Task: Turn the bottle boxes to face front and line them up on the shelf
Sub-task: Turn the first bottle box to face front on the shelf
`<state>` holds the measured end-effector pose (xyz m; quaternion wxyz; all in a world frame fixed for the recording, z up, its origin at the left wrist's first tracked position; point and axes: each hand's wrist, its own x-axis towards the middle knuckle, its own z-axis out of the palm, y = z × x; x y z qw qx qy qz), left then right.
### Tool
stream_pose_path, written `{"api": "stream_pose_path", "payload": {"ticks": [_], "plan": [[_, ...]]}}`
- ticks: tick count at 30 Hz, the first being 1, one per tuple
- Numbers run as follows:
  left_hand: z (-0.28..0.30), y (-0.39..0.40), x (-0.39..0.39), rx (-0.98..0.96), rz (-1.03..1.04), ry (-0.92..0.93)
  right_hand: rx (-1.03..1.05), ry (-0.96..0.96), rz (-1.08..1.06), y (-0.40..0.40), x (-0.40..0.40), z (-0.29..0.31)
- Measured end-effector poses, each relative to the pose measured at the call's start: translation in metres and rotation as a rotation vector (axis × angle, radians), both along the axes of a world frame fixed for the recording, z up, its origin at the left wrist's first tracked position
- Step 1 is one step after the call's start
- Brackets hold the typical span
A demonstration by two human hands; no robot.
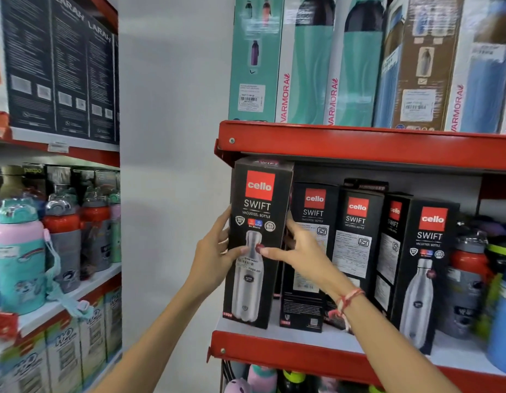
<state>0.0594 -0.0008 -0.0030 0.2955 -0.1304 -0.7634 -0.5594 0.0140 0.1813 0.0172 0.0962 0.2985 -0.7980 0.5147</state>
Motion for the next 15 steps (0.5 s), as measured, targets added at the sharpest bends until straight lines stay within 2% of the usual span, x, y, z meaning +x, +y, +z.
{"api": "stream_pose_path", "payload": {"ticks": [7, 15], "plan": [[-0.024, 0.002, -0.027, 0.031, 0.040, -0.049, 0.026, 0.020, -0.119, -0.016, -0.035, -0.032], [-0.022, 0.000, -0.048, 0.030, 0.031, -0.082, 0.082, 0.208, -0.353, -0.024, -0.046, -0.038]]}}
